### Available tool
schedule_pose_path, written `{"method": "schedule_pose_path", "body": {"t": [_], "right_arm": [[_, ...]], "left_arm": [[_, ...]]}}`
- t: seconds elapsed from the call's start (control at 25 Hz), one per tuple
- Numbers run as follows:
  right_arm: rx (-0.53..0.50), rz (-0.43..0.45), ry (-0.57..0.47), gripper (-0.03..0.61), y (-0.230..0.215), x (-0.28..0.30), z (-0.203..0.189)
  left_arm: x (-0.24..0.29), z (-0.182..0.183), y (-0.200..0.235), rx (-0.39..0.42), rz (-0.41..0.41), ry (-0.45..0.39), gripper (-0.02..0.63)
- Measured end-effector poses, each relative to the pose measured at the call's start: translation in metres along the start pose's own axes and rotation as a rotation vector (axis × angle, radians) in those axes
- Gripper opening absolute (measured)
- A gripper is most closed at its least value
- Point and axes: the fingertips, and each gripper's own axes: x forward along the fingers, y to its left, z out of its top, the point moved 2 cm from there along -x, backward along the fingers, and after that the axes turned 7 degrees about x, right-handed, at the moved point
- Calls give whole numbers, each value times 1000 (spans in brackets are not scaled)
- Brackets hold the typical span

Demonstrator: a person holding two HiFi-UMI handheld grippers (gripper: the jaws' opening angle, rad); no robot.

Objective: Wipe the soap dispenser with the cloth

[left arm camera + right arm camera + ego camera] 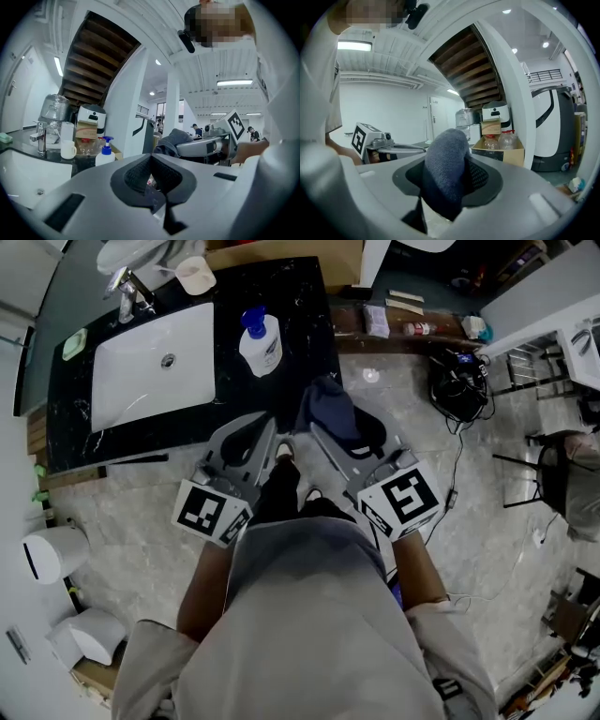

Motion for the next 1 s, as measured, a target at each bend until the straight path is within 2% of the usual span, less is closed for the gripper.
{"method": "schedule_pose_path", "body": {"t": [0.56,1.0], "right_arm": [[-40,87,-66,169,43,-51,13],[-38,87,-81,169,54,-50,19]], "left_arm": [[-47,5,-41,26,40,-10,6],[-56,12,-36,23,46,-34,6]]}}
